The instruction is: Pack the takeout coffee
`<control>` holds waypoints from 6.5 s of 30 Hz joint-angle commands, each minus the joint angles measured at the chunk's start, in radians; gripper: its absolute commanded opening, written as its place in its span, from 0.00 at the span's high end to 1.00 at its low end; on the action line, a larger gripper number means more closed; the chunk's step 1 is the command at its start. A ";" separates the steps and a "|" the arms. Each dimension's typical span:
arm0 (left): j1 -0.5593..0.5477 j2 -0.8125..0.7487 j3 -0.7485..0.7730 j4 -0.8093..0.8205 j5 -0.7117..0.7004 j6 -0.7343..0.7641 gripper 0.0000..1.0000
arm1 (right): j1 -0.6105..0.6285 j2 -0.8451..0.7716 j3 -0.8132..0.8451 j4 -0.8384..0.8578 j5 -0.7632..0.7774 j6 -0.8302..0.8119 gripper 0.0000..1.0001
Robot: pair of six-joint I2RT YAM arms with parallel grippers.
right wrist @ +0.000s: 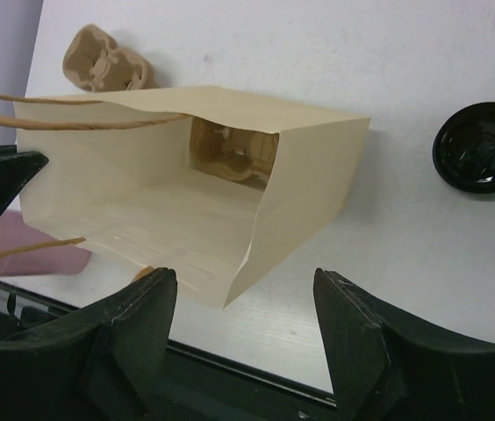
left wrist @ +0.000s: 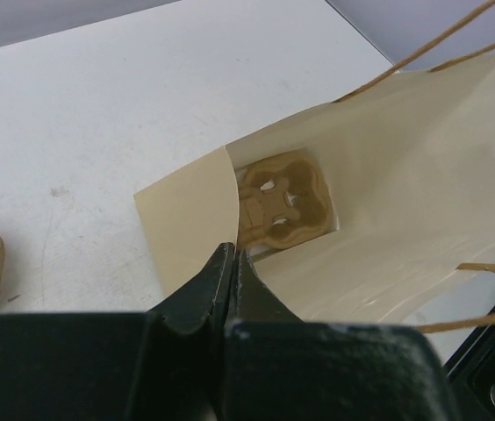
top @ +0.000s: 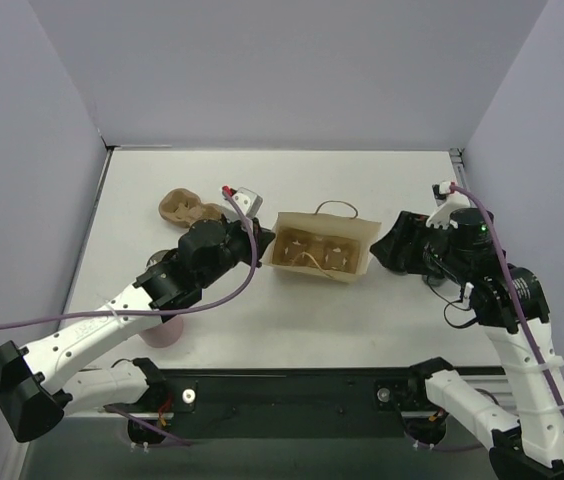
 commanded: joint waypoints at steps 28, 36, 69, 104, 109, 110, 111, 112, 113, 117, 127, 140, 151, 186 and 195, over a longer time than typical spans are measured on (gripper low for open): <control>-0.243 -0.199 -0.153 -0.155 -0.161 -0.129 1.00 | 0.008 -0.237 -0.144 -0.017 0.093 0.010 0.36; -0.246 -0.156 -0.085 -0.183 -0.225 -0.149 1.00 | 0.008 -0.093 -0.012 -0.107 0.331 0.077 0.37; 0.077 0.067 0.241 -0.277 -0.009 -0.155 1.00 | -0.584 0.652 0.087 -0.101 0.249 -0.004 0.14; 0.100 0.163 0.315 -0.280 0.048 -0.190 1.00 | -0.591 0.741 0.010 -0.060 0.268 -0.079 0.32; 0.100 0.160 0.320 -0.306 0.011 -0.198 0.75 | -0.588 0.716 -0.004 -0.063 0.257 -0.081 0.41; 0.100 0.157 0.317 -0.307 -0.008 -0.207 0.71 | -0.587 0.713 -0.004 -0.063 0.256 -0.081 0.41; 0.100 0.156 0.311 -0.303 -0.016 -0.210 0.68 | -0.582 0.704 -0.004 -0.066 0.256 -0.082 0.42; 0.100 0.151 0.298 -0.294 -0.019 -0.210 0.65 | -0.579 0.702 -0.005 -0.066 0.257 -0.087 0.42; 0.100 0.151 0.294 -0.274 -0.018 -0.206 0.60 | -0.575 0.701 -0.001 -0.066 0.259 -0.088 0.43; 0.100 0.166 0.298 -0.252 -0.030 -0.184 0.56 | -0.542 0.685 0.011 -0.078 0.271 -0.093 0.43; 0.102 0.225 0.381 -0.297 -0.193 -0.158 0.51 | -0.418 0.615 0.142 -0.133 0.328 -0.084 0.44; 0.102 0.295 0.412 -0.252 -0.194 -0.138 0.52 | -0.326 0.457 0.261 -0.247 0.371 -0.090 0.46; 0.102 0.298 0.427 -0.231 -0.161 -0.057 0.87 | -0.150 0.380 0.550 -0.233 0.237 -0.153 0.47; 0.113 -0.091 -0.142 0.392 0.229 0.037 1.00 | 0.556 0.363 0.262 0.009 0.423 -0.538 0.51; 0.113 -0.188 -0.283 0.432 0.215 -0.028 1.00 | 0.636 0.385 0.114 0.094 0.475 -0.607 0.52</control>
